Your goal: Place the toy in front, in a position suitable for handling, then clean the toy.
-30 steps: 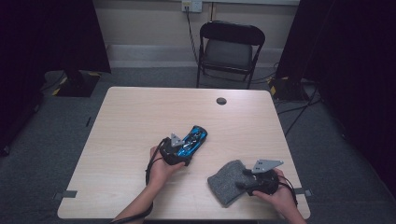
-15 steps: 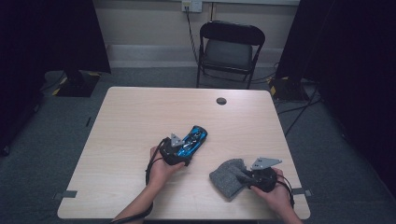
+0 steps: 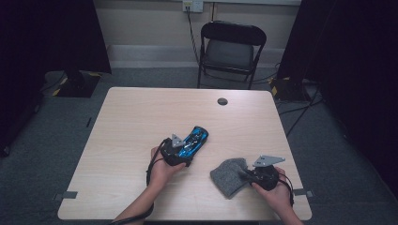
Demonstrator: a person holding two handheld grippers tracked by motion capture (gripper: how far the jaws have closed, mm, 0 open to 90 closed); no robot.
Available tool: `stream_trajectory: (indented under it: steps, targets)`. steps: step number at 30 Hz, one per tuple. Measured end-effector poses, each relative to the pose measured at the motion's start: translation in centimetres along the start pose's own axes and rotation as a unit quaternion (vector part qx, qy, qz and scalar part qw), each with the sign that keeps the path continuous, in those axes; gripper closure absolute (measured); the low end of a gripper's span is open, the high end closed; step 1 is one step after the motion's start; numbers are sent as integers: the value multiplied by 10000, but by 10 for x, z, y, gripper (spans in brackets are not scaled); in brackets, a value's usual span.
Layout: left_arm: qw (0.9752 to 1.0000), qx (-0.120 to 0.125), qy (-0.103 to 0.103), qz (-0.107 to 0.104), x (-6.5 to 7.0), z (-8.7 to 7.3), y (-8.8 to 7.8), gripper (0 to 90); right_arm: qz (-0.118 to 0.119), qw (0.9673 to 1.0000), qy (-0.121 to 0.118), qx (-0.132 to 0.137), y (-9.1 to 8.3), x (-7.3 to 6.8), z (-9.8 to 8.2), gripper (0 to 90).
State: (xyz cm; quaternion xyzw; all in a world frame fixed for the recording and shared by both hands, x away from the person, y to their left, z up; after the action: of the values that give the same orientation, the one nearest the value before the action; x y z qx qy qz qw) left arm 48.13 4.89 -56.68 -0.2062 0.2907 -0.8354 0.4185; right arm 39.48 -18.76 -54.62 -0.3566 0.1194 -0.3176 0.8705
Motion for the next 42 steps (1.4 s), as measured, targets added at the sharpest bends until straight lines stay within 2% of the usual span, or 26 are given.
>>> stream_trajectory:
  steps: [5, 8, 13, 15, 21, 30, 35, 38, 42]
  targets:
    - [10000, -5, 3, 5, 0, 0, 0, 257, 71, 9997, 209, 112, -6, 3, 4, 788]
    - [10000, -1, 3, 2, 0, 0, 0, 257, 22, 9997, 200, 153, -10, 8, 7, 788]
    - [10000, -8, 4, 5, 0, 0, 0, 257, 65, 9990, 368, 262, -13, 12, 13, 788]
    - [10000, -5, 3, 5, 0, 0, 0, 257, 51, 9985, 405, 351, -15, 17, 22, 787]
    - [10000, -2, 5, 1, 0, 0, 0, 257, 78, 9982, 412, 425, -16, 21, 39, 787]
    - [10000, -3, 5, 2, 0, 0, 0, 257, 112, 9974, 459, 545, -5, 23, 74, 787]
    - [10000, -2, 4, 0, 0, 0, 0, 257, 61, 9979, 408, 490, 1, 26, 85, 786]
    - [10000, -8, 3, 3, 0, 0, 0, 257, 97, 9975, 499, 486, 7, 27, 92, 786]
    - [10000, -8, 5, 4, 0, 0, 0, 257, 50, 9981, 422, 446, 18, 24, 104, 786]
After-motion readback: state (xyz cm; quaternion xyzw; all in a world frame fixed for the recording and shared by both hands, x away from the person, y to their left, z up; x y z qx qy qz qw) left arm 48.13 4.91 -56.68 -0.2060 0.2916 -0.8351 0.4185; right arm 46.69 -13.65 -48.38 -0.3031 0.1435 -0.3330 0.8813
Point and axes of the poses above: each handheld gripper's, and its own axes: y roughly forward along the jaws, z roughly out of its top, x roughly to its right, the point moved 10 cm from there along y, roughly forward along the jaws, and after that the axes turned 7 degrees about -y, right-handed, at the moved point
